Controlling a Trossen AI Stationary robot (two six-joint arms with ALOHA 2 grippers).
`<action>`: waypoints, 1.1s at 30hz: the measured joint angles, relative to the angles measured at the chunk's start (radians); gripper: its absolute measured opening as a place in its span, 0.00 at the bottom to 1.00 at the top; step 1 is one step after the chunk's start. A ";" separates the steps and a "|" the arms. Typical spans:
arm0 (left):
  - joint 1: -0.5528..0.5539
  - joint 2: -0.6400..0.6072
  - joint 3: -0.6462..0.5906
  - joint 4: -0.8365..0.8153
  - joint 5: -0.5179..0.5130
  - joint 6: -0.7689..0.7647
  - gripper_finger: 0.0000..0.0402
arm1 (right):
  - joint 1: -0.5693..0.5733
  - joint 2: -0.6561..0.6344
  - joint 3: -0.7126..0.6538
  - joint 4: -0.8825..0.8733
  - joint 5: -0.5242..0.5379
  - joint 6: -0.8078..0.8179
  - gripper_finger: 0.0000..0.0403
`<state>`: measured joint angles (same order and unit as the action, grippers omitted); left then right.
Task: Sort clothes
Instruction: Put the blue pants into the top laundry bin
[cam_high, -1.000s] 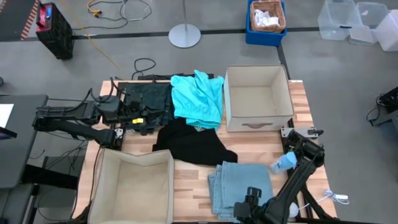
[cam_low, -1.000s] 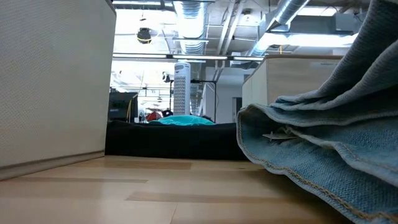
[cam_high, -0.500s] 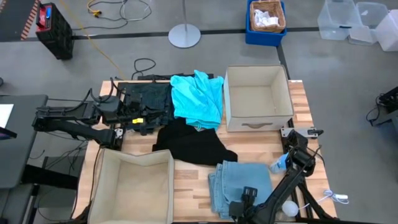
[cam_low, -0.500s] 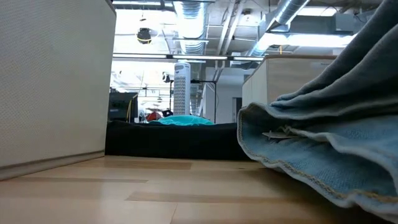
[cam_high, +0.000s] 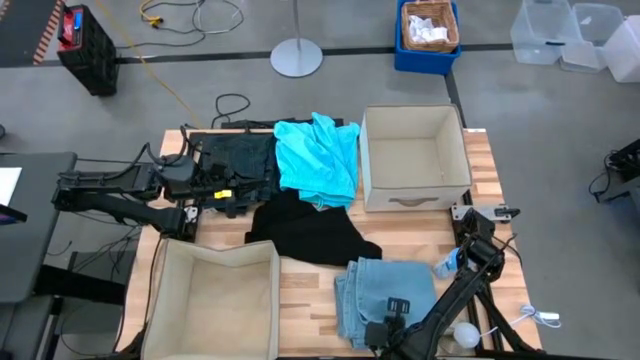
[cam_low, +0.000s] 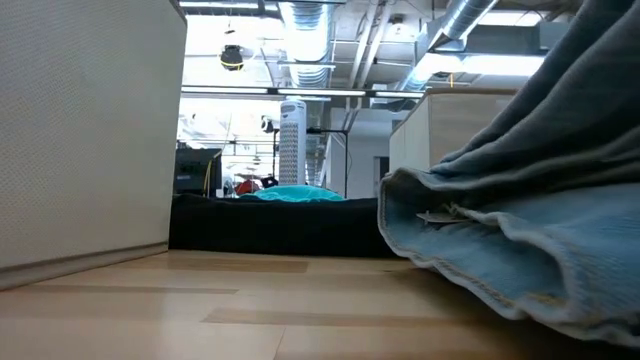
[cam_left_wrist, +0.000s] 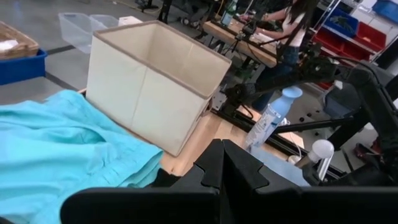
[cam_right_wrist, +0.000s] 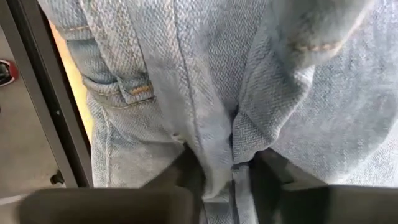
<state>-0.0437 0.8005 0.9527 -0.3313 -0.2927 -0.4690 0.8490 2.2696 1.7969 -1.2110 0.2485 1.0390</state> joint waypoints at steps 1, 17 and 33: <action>0.000 0.000 0.000 -0.002 0.000 0.000 0.00 | -0.001 0.000 0.000 0.001 0.000 0.000 0.18; 0.000 0.000 0.000 -0.001 0.000 0.000 0.00 | -0.004 -0.126 0.055 -0.073 0.015 -0.001 0.00; 0.000 0.000 0.000 0.000 0.000 0.000 0.00 | -0.030 -0.387 0.062 -0.078 0.026 -0.167 0.00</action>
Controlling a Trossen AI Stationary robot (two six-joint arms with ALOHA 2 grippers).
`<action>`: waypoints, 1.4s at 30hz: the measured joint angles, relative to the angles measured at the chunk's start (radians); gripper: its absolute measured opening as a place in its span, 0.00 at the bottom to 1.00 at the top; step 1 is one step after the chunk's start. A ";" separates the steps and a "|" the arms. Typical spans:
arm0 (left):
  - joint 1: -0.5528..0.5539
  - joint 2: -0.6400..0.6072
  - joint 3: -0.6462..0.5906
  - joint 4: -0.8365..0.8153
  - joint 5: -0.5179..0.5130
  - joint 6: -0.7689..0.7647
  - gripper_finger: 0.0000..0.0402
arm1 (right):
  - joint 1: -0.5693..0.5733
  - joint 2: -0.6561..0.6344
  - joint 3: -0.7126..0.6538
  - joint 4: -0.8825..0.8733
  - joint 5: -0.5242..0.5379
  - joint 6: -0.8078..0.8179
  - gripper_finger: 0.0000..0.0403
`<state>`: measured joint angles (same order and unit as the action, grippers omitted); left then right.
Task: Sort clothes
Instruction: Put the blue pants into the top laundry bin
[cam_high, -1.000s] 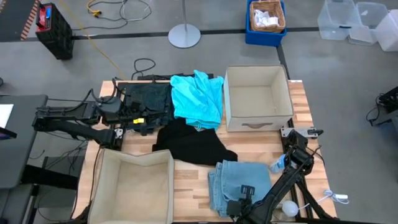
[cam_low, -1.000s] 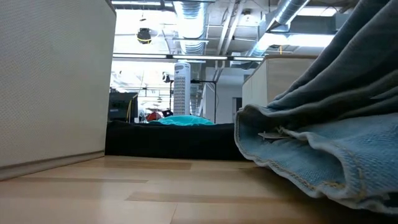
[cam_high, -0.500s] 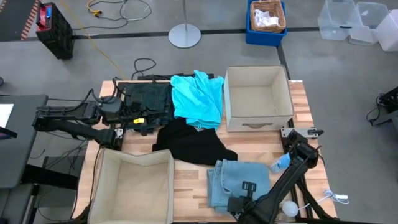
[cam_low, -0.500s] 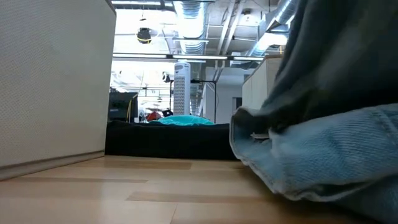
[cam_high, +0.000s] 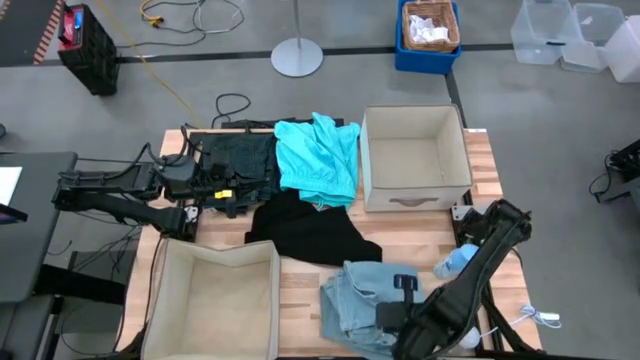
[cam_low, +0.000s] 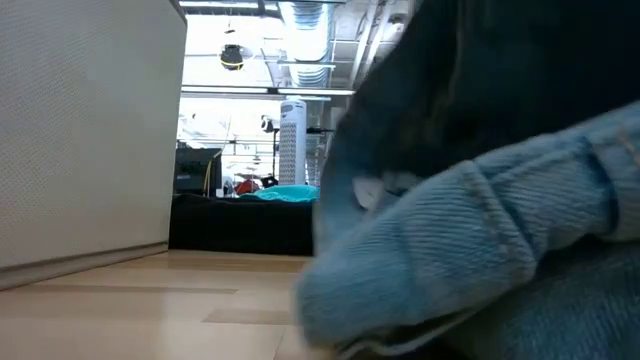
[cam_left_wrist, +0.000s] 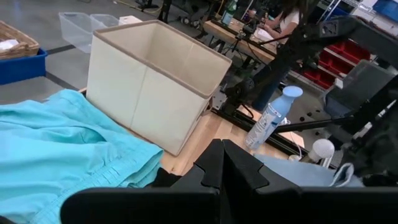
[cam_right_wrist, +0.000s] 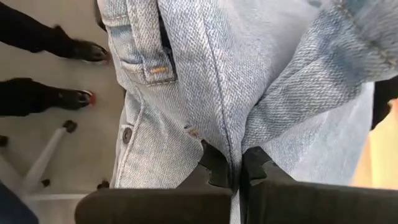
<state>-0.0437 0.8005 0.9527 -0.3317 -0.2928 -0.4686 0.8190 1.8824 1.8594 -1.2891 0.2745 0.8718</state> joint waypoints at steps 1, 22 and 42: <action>0.000 0.000 0.000 0.000 0.000 0.000 0.00 | -0.005 -0.015 0.001 0.005 0.000 -0.011 0.00; 0.000 0.000 0.000 0.000 0.000 -0.007 0.00 | -0.085 -0.296 0.001 0.238 0.203 -0.297 0.00; 0.000 0.000 0.000 0.000 0.000 -0.008 0.00 | -0.198 -0.557 0.002 0.752 0.559 -0.919 0.00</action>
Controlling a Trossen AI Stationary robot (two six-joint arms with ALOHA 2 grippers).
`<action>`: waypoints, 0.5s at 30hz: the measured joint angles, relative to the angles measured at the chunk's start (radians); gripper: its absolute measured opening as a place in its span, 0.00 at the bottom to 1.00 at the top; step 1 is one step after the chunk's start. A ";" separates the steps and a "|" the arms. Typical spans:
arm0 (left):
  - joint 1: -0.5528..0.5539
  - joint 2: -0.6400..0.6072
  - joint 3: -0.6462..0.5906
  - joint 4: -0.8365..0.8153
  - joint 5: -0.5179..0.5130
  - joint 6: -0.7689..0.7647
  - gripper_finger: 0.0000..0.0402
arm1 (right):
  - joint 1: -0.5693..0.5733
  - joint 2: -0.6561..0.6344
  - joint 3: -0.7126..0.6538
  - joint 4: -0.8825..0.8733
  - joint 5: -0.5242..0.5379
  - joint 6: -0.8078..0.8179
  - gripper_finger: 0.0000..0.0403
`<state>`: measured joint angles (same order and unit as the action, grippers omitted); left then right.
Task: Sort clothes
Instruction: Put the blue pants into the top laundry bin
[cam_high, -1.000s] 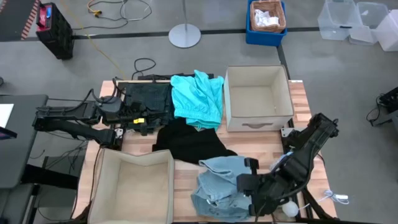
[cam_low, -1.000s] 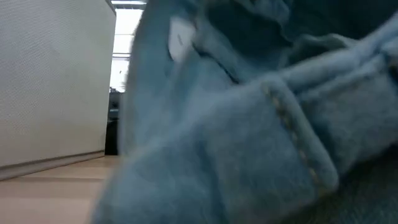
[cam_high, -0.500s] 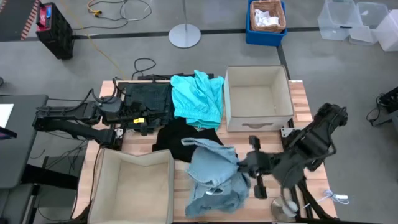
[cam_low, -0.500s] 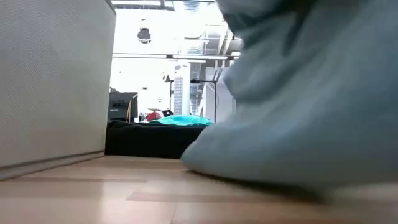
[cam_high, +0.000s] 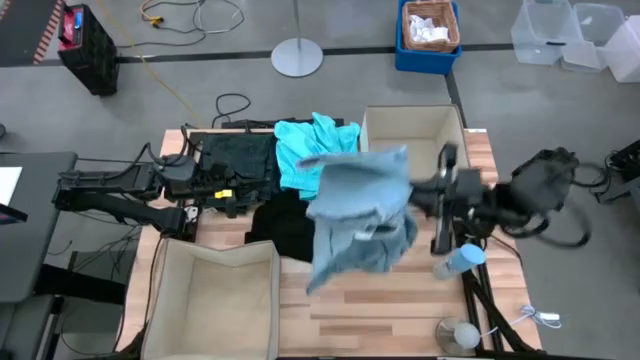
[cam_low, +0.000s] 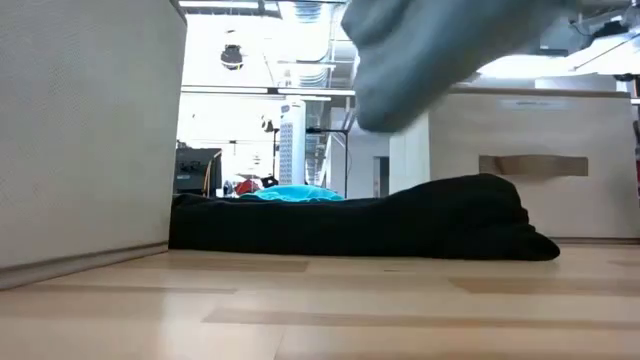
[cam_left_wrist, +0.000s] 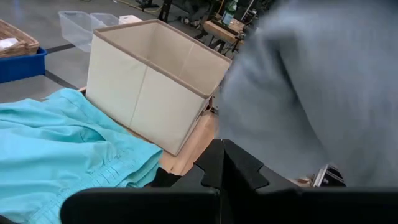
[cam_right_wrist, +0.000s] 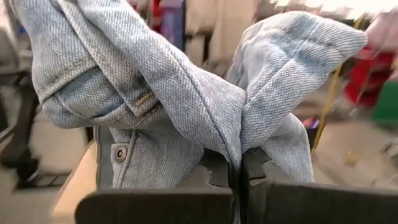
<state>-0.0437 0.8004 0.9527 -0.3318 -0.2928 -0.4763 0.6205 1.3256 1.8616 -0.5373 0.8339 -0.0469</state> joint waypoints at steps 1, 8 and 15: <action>0.000 0.000 0.000 0.000 0.000 0.000 0.00 | -0.009 -0.011 0.000 0.037 0.009 -0.044 0.00; 0.000 0.000 0.000 0.000 0.000 0.000 0.00 | -0.064 -0.079 0.001 0.242 0.129 -0.363 0.00; 0.000 0.000 0.000 0.000 0.000 0.000 0.00 | -0.123 -0.127 0.002 0.265 0.365 -0.512 0.00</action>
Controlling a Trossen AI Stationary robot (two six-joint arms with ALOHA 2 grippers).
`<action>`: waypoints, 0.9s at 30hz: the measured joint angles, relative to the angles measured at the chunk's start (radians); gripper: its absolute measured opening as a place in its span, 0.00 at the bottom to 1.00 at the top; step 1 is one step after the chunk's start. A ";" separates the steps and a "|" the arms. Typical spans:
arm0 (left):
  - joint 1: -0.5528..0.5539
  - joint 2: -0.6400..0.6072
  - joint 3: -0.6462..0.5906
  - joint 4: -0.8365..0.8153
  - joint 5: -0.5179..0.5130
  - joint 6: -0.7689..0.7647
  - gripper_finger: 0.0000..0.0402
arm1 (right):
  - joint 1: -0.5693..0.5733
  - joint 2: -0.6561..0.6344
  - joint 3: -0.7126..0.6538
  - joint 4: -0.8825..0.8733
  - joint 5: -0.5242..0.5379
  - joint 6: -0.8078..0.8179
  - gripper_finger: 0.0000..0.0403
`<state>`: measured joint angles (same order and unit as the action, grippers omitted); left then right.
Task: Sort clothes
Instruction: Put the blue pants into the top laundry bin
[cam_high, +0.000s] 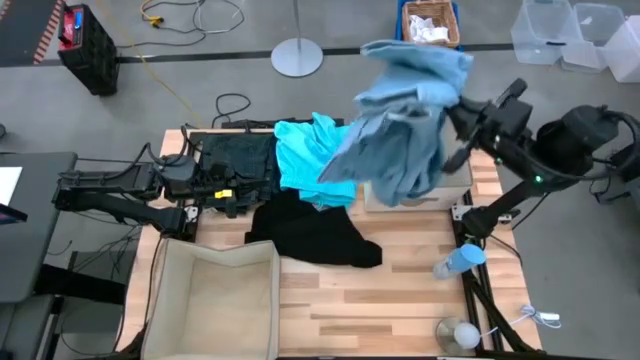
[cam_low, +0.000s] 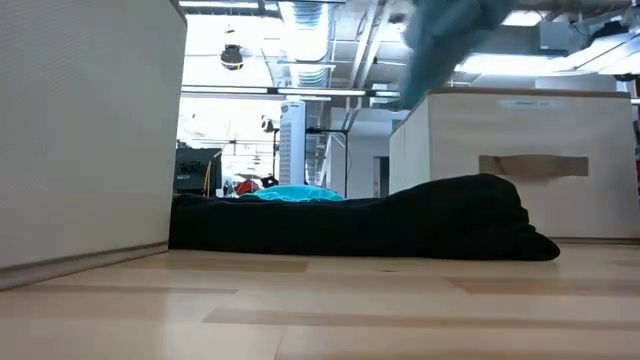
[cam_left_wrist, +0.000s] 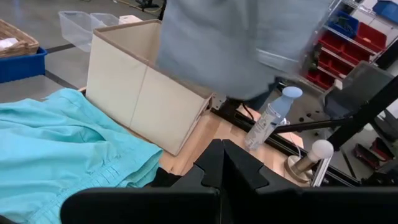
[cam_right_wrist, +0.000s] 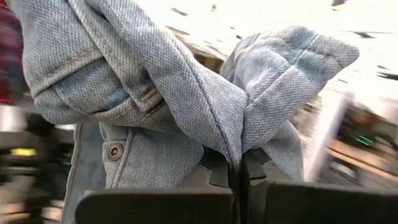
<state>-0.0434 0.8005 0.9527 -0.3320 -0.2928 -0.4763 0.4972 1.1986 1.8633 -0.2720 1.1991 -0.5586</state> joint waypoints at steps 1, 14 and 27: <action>0.000 0.000 0.000 0.000 0.000 0.000 0.00 | -0.010 -0.005 0.000 -0.010 0.036 0.000 0.00; 0.000 0.000 0.000 0.001 0.000 0.000 0.00 | -0.188 0.010 0.000 -0.063 0.375 0.032 0.00; 0.000 0.000 0.000 0.001 0.000 0.047 0.00 | -0.396 0.146 -0.003 -0.074 0.369 0.141 0.00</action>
<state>-0.0433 0.8001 0.9527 -0.3305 -0.2928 -0.4291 0.1014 1.3446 1.8606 -0.3457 1.5681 -0.4180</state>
